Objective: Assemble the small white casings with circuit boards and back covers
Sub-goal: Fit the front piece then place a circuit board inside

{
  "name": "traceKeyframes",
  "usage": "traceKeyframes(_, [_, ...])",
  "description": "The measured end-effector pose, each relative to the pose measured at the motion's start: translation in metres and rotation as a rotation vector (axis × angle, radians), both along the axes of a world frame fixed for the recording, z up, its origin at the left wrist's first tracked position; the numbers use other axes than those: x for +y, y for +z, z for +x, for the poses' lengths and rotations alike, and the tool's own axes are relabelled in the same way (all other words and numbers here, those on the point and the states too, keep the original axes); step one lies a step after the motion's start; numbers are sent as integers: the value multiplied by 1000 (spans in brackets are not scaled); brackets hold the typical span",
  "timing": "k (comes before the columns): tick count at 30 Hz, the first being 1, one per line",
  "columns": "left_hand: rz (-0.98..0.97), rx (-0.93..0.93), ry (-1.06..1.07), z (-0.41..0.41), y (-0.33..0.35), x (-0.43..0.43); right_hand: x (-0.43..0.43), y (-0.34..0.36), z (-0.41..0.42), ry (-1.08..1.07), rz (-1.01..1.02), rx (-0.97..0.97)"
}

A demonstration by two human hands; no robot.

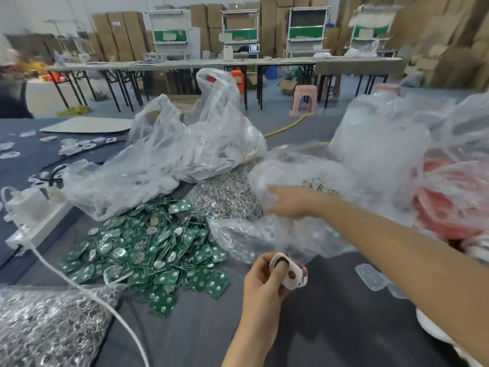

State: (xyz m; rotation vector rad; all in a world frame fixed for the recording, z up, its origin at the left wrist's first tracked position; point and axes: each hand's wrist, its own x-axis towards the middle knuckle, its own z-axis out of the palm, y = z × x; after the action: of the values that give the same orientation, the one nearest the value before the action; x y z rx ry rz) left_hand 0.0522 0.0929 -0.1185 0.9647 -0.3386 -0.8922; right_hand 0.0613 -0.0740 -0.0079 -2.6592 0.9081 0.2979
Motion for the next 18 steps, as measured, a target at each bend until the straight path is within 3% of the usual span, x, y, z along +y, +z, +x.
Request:
traceKeyframes(1, [-11,18,0,0,0,-1,2,-2,-3,95,78,-76])
traceKeyframes(3, [-42,40,-14,-1,0,-2,6,4,-12,138,335,-584])
traceKeyframes(5, [-72,55,-25,0,1,-2,-10,15,-19,-209,489,-1293])
traceKeyframes(6, [-74,60,-23,0,2,-2,-25,16,-21,-502,469,-1506])
traceKeyframes(7, [-76,65,-19,0,2,-2,-42,13,-23,-767,370,-1534])
traceKeyframes(8, [-81,70,-19,0,2,-2,-56,9,-23,-922,245,-1335])
traceKeyframes(9, [-82,70,-20,0,2,-2,-66,1,-23,-897,113,-925])
traceKeyframes(10, [-77,69,-18,0,3,-2,-77,-13,-23,-781,25,-594])
traceKeyframes(12, [-59,61,-7,0,2,-2,-80,-38,-24,-554,-83,-260])
traceKeyframes(18, [-48,32,-4,0,2,-1,-64,-60,-32,-568,-292,-383])
